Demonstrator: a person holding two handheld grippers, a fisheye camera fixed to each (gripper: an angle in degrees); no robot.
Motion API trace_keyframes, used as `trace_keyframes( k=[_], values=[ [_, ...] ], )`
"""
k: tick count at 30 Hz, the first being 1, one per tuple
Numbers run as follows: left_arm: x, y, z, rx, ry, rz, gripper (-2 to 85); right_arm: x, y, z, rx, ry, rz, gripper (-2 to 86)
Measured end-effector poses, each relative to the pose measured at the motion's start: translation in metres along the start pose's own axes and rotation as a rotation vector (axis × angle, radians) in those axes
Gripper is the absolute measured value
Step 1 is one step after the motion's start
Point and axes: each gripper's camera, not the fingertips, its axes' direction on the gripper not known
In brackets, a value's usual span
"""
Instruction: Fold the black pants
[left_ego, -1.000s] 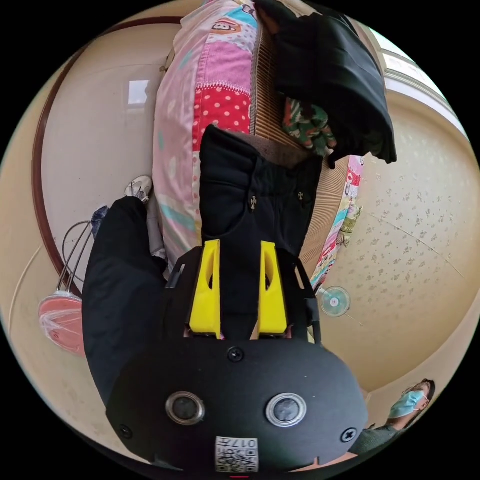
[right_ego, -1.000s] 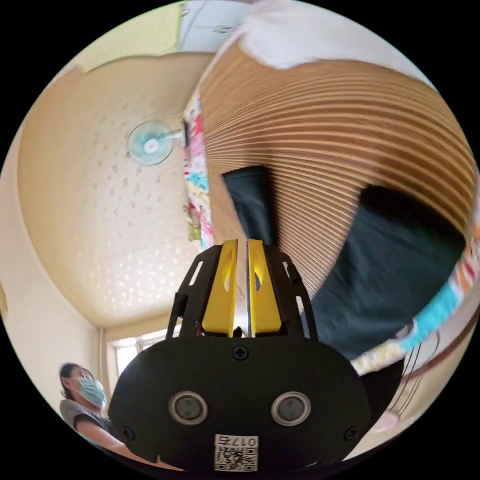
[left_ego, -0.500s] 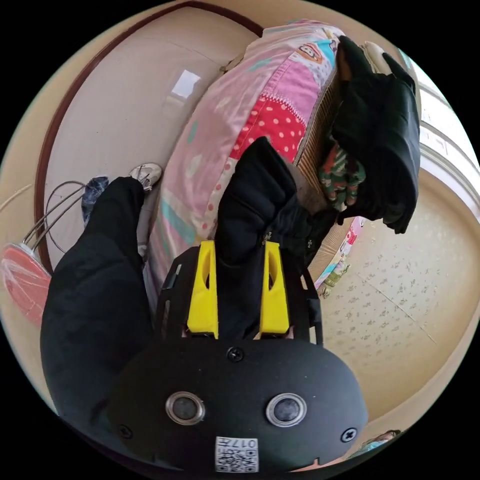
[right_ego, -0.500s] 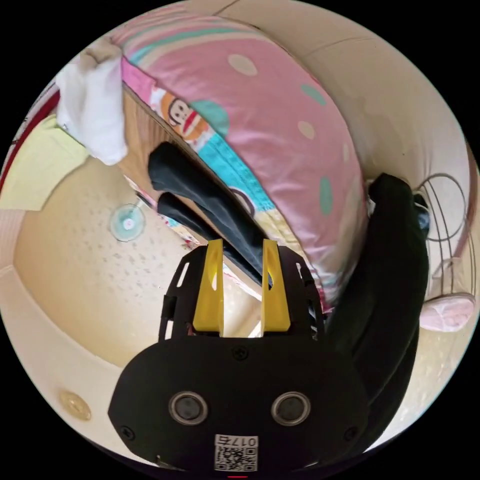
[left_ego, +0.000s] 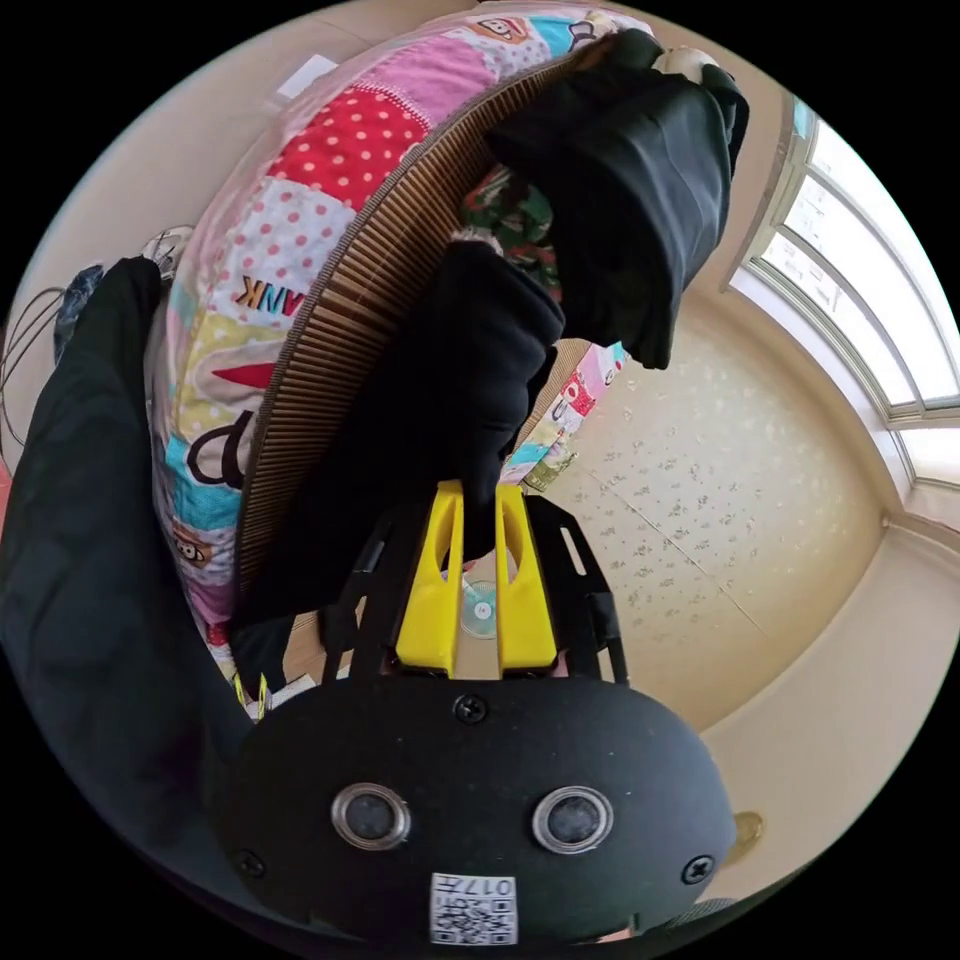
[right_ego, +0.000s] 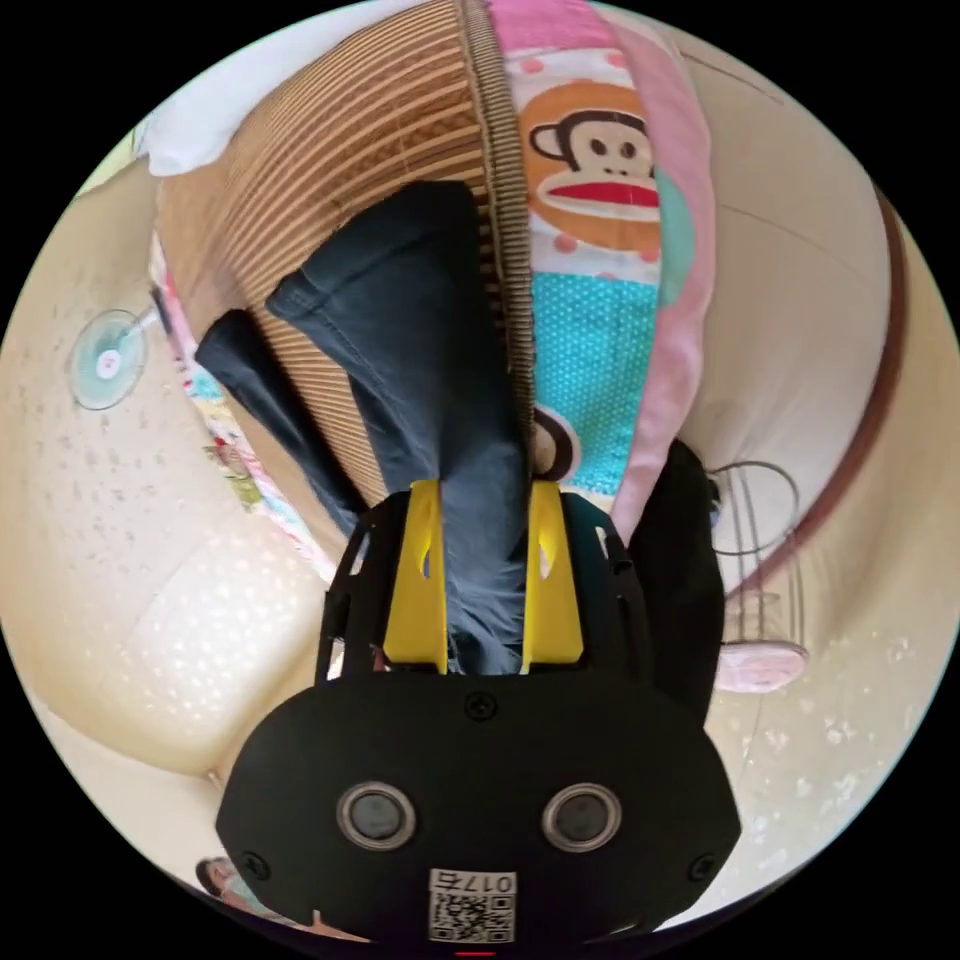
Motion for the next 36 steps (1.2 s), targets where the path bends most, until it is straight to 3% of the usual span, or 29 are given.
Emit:
trace_keyframes(
  k=[5,11,14,19,22,25,31,33,35,36],
  values=[
    [0.037,0.016,-0.012,-0.034,-0.219,0.108,5.1,-0.048,0.041,-0.008,-0.004,0.248,-0.196,3.4],
    [0.098,0.062,-0.007,-0.091,-0.737,0.467,4.5,-0.119,0.119,-0.055,0.179,0.118,-0.411,1.5],
    [0.120,0.077,0.021,-0.103,-0.719,0.486,4.4,-0.168,0.135,-0.060,0.273,0.073,-0.406,1.3],
    [0.159,0.070,0.110,-0.080,-0.625,0.486,4.6,-0.258,0.098,0.002,0.245,0.054,-0.264,1.2],
    [0.188,0.063,0.163,-0.030,-0.530,0.593,1.6,-0.332,0.092,0.047,0.293,0.026,-0.477,0.8],
    [0.215,0.065,0.209,-0.135,-0.622,0.693,0.7,-0.388,0.112,0.076,0.253,0.002,-0.650,0.5],
    [0.218,0.140,0.272,-0.441,-0.952,1.081,4.9,-0.410,0.148,0.180,-0.129,0.302,-0.982,0.4],
    [0.197,0.154,0.289,-0.557,-1.090,1.079,4.7,-0.380,0.151,0.242,-0.274,0.702,-0.968,0.4],
    [0.163,0.160,0.304,-0.674,-1.380,1.039,1.4,-0.342,0.159,0.288,-0.381,0.997,-0.979,0.4],
    [0.159,0.162,0.305,-0.701,-1.414,1.052,1.0,-0.329,0.174,0.294,-0.347,1.029,-1.031,0.4]
  ],
)
